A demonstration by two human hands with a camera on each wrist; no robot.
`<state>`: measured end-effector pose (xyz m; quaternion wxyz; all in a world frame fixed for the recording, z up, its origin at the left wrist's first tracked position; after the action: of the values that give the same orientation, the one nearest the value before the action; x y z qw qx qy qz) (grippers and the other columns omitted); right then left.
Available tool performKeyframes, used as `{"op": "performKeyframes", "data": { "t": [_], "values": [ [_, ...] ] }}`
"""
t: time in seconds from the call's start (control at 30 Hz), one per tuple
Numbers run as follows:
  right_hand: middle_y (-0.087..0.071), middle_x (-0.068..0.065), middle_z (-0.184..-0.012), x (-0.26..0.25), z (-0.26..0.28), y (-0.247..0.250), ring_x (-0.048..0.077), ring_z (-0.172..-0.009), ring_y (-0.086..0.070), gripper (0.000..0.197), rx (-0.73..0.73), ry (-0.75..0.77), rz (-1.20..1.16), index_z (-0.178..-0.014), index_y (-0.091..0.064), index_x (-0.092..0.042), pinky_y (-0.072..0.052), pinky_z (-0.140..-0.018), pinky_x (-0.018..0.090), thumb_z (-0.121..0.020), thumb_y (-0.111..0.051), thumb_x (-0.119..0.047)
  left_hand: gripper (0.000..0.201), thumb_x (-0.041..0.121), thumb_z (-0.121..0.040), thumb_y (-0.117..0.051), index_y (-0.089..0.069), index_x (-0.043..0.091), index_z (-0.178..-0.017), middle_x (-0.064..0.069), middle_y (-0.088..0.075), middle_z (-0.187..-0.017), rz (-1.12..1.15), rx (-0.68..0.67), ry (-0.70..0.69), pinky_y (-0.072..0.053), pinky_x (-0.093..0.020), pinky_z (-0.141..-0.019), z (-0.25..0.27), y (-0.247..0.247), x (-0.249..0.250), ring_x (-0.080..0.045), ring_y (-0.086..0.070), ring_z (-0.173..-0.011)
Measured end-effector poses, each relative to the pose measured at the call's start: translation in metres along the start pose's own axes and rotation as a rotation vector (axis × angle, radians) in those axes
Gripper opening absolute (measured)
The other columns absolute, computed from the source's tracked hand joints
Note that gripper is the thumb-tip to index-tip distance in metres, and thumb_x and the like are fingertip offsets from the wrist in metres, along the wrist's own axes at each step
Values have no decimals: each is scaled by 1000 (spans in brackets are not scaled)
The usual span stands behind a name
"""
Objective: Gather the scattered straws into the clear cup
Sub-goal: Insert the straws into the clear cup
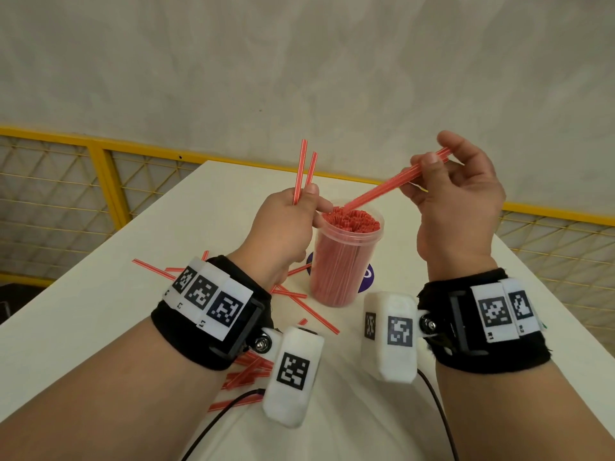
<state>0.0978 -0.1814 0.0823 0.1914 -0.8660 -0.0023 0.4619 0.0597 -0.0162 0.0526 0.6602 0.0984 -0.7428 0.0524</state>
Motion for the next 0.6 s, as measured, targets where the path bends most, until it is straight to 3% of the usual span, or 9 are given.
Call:
{"op": "performKeyframes", "data": {
  "t": [0.07, 0.13, 0.23, 0.27, 0.3, 0.4, 0.43, 0.47, 0.6],
  "values": [
    [-63, 7, -81, 2, -2, 3, 16, -79, -66, 24, 10, 42, 74, -109, -61, -21, -56, -66, 27, -94, -55, -3, 40, 41, -103, -39, -69, 20, -86, -10, -64, -101, -18, 11, 18, -48, -56, -91, 3, -2, 2, -39, -63, -98],
    [-61, 10, -81, 4, -4, 5, 16, -77, -65, 26, -4, 90, 141, -107, -62, -25, -55, -64, 26, -93, -56, -3, 40, 41, -102, -39, -68, 20, -85, 0, -60, -111, -17, 11, 43, -45, -55, -97, 5, -3, 5, -46, -46, -123],
    [-58, 13, -81, 9, -4, 4, 16, -76, -65, 28, -34, 145, 218, -109, -63, -27, -57, -65, 29, -92, -57, -5, 40, 44, -101, -41, -70, 20, -86, -5, -61, -89, -41, 11, 52, -44, -25, -49, 4, -3, 4, -35, -54, -106],
    [-57, 13, -79, 11, -5, 4, 17, -76, -65, 28, -43, 158, 238, -109, -64, -28, -58, -67, 31, -92, -58, -6, 40, 45, -101, -41, -70, 21, -87, -2, -57, -81, -47, 10, 50, -38, -23, -45, 4, -2, 3, -32, -61, -76],
    [-57, 11, -78, 13, -4, 3, 17, -75, -65, 29, -53, 167, 257, -108, -64, -30, -58, -69, 33, -91, -59, -6, 40, 45, -101, -42, -70, 20, -87, 5, -55, -77, -45, 6, 46, -43, -25, -48, 4, -2, 3, -1, -30, -91],
    [-64, -1, -79, 18, -1, -1, 14, -79, -65, 29, -173, 133, 386, -101, -67, -36, -56, -78, 34, -90, -63, -9, 39, 46, -100, -44, -70, 20, -88, 12, -51, -71, -29, -5, 54, -52, -40, -76, 4, -2, 2, -21, -42, -110],
    [-68, -7, -85, 21, 1, -3, 10, -85, -65, 25, -273, 92, 510, -99, -69, -36, -53, -83, 31, -90, -64, -13, 39, 47, -99, -44, -70, 20, -88, 12, -51, -69, -30, -4, 49, -48, -32, -68, 4, -2, 2, 0, -26, -79],
    [-70, -10, -99, 25, 4, -5, 6, -97, -63, 21, -396, 27, 649, -98, -72, -34, -48, -90, 28, -89, -65, -17, 39, 48, -99, -45, -70, 21, -88, 12, -51, -68, -37, -5, 43, -44, -26, -57, 3, -2, 2, -10, -51, -57],
    [-53, -4, -141, 34, 10, -5, 3, -128, -46, 20, -541, -242, 685, -98, -76, -28, -32, -97, 20, -87, -64, -15, 41, 55, -96, -45, -69, 23, -87, 14, -49, -65, -50, -23, 47, -33, -15, -37, 2, -2, 1, -3, -40, -53]
  ]
}}
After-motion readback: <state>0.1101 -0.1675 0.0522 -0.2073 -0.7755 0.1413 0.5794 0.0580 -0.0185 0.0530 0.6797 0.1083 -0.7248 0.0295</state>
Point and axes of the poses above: each hand's wrist, its own z-axis away from the middle knuckle, its own y-axis out of the back of the hand, x = y × z, the point moved 1 cm from there along -z, towards the middle knuckle
